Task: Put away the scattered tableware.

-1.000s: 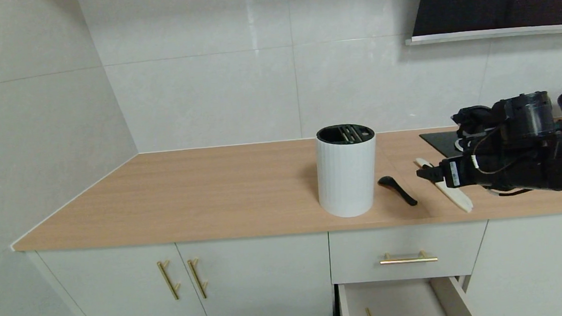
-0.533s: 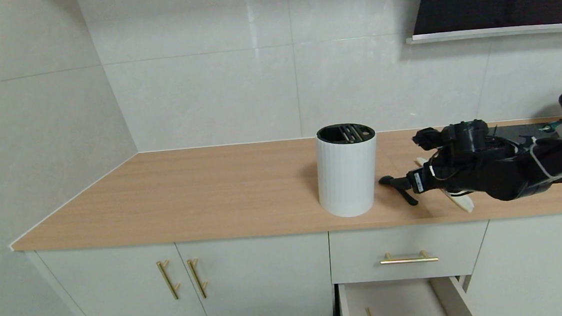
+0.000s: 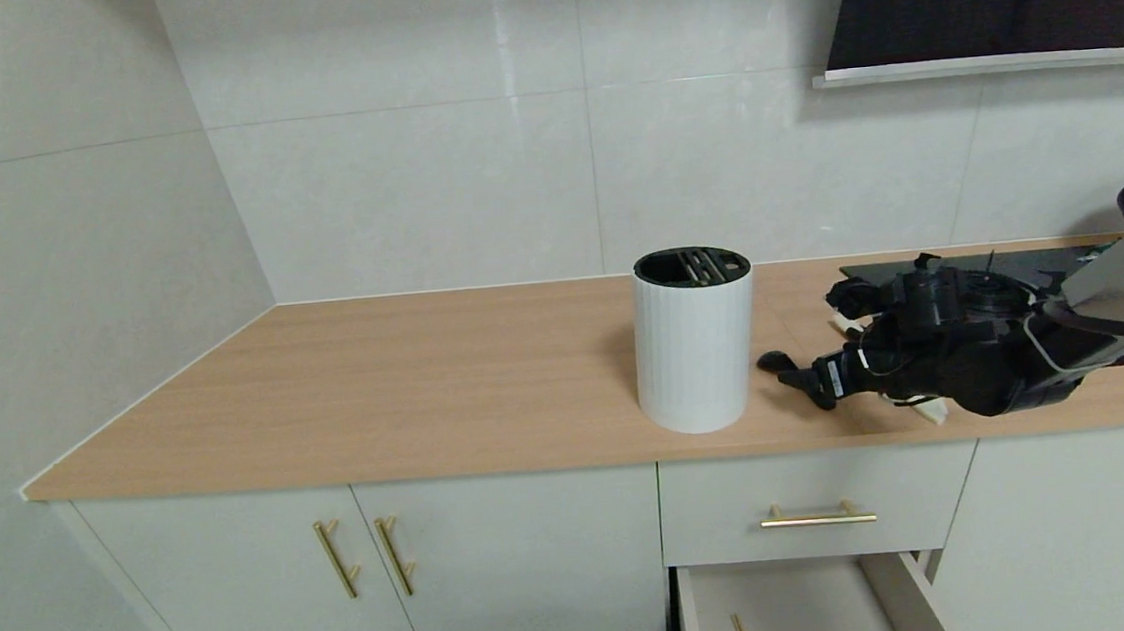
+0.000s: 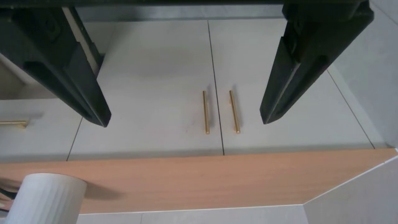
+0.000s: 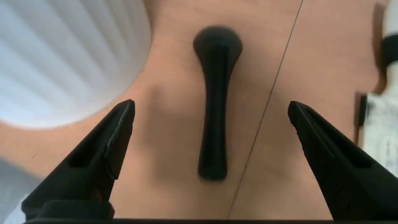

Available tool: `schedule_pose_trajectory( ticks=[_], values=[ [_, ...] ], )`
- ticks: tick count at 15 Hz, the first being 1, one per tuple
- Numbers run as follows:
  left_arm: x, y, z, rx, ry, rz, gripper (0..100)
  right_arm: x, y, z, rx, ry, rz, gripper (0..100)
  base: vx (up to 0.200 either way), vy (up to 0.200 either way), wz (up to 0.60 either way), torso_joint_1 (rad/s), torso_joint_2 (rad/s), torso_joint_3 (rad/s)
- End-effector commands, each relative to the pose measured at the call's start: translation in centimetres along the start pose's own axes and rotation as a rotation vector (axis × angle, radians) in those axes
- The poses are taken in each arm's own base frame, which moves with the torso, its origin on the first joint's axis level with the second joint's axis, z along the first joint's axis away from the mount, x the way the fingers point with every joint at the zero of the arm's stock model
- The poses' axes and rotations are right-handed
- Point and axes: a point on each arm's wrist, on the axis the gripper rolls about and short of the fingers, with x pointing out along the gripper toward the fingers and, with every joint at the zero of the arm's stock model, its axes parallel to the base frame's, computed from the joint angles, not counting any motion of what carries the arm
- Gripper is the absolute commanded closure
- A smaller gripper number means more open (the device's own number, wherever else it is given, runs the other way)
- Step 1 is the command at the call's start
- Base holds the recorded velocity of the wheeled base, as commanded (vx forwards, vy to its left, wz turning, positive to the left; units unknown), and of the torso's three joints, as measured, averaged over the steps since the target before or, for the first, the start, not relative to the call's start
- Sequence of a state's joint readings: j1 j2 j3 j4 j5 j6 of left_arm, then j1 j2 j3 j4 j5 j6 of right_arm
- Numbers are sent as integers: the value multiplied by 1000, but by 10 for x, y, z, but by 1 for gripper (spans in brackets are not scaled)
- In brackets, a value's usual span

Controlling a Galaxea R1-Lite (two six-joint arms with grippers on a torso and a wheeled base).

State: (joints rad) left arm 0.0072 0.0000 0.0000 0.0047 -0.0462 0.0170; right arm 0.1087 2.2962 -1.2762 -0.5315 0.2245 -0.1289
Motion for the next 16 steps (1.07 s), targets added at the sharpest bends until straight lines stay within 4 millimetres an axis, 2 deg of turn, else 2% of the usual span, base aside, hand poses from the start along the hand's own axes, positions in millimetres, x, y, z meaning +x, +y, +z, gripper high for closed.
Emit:
schedule_pose_trajectory(
  ticks=[1,5,13,14,16],
  values=[
    [0,0,0,0,0,1,0,11,-3,-13,7,14,-1,0,0,0,0,0,0,0],
    [0,0,0,0,0,1,0,21,-2,-21,3,22,-2,0,0,0,0,0,0,0],
    [0,0,0,0,0,1,0,26,-2,-27,6,36,-2,0,0,0,0,0,0,0],
    [0,0,0,0,0,1,0,27,-3,-26,5,32,-4,100,0,0,0,0,0,0],
    [0,0,0,0,0,1,0,28,-3,-28,6,35,-4,100,0,0,0,0,0,0]
  ],
)
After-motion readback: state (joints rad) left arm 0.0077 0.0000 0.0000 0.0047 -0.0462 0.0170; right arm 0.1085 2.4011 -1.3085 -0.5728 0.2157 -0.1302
